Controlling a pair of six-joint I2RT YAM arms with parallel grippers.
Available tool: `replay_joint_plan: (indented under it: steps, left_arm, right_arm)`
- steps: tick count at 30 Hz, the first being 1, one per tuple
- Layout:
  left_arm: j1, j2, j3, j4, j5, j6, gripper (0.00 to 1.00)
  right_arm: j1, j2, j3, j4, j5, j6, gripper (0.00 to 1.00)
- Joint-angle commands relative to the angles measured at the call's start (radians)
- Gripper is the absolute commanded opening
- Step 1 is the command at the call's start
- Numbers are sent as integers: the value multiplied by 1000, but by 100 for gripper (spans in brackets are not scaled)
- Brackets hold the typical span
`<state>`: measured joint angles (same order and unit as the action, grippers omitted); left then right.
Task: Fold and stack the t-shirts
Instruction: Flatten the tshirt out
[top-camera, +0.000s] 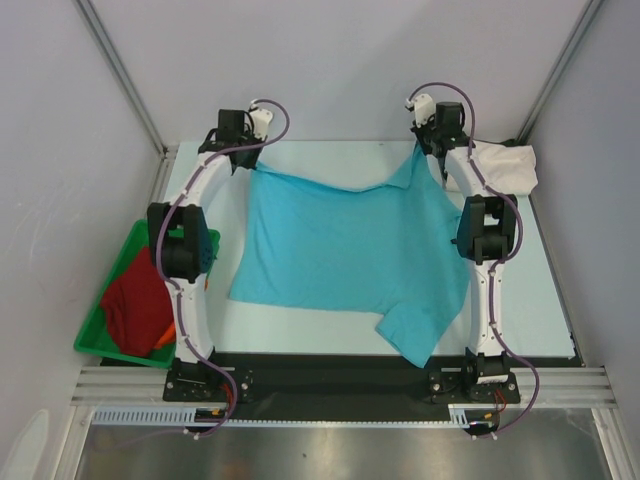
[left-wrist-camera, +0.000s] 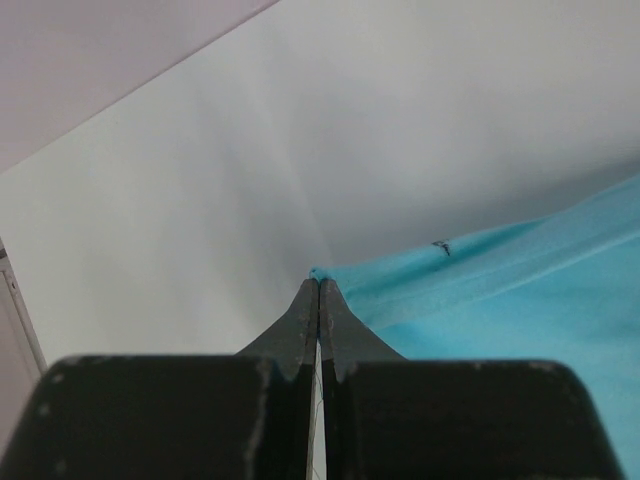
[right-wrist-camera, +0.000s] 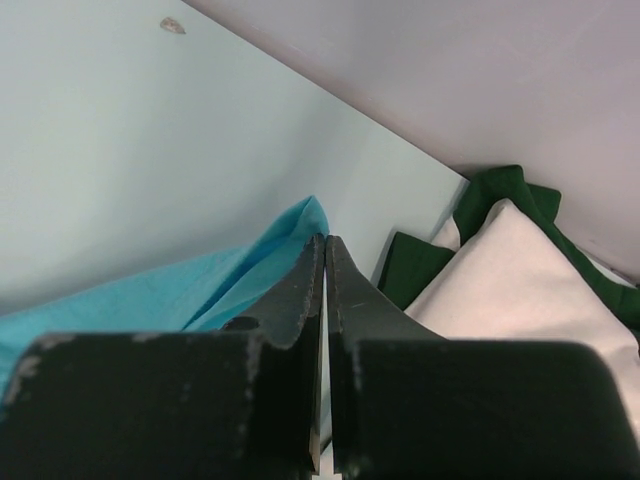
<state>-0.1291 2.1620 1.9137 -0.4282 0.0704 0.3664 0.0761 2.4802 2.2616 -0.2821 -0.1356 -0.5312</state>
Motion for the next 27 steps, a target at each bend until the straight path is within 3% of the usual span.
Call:
replay_joint_plan:
  steps: [1,22,27]
  left_arm:
    - [16,-11,42,28,-27,-7,0]
    - [19,-91,-33,26,-66,20,0]
    - [11,-136,-96,-27,-3,81,0]
  right_arm:
    - [-4,-43,41,40,17,10,0]
    - [4,-55,90,24,-1,22,0]
    - [-21,-194,-86,37,-51,23,0]
